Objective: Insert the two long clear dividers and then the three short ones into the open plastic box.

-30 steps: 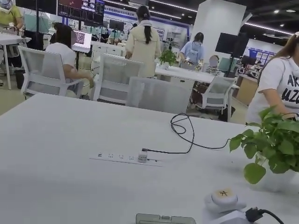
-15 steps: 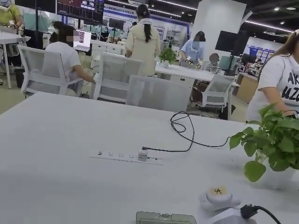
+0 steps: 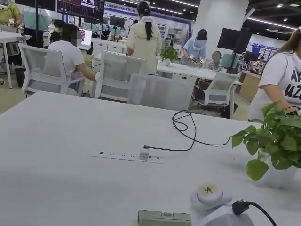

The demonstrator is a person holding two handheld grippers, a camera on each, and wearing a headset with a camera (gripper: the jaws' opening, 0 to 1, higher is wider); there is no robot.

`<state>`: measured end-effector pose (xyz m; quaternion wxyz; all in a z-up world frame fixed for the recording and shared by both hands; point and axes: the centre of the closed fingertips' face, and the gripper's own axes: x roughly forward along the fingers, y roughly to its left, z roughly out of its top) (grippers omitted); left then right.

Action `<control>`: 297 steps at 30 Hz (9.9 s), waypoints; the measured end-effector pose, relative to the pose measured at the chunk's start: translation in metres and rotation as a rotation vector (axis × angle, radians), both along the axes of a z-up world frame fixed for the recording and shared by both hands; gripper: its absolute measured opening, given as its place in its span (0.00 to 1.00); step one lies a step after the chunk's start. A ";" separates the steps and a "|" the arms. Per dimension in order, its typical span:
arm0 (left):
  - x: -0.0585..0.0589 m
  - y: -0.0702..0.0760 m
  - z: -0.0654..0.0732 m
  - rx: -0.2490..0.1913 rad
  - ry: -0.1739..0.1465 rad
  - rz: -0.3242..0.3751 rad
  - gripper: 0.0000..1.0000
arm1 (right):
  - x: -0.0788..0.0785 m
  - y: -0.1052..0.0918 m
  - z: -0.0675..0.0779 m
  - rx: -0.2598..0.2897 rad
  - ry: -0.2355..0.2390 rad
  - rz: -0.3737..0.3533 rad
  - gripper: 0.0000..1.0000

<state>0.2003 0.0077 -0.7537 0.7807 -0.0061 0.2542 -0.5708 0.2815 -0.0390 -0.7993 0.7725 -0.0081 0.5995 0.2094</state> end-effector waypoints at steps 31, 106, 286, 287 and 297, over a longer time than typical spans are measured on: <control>-0.001 0.000 -0.007 0.015 0.007 0.004 1.00 | 0.000 0.007 -0.024 0.123 0.011 -0.009 0.10; 0.010 0.015 0.019 0.055 -0.031 0.221 1.00 | -0.035 -0.132 -0.034 -0.040 -0.240 1.224 0.54; -0.033 -0.071 0.102 -0.279 -0.009 -0.092 0.00 | -0.118 -0.011 0.152 0.506 -0.182 1.320 0.03; -0.033 -0.070 0.102 -0.276 -0.019 -0.094 0.00 | -0.118 -0.010 0.152 0.510 -0.181 1.319 0.03; -0.036 -0.069 0.100 -0.249 -0.057 -0.114 0.00 | -0.120 -0.009 0.149 0.519 -0.174 1.317 0.03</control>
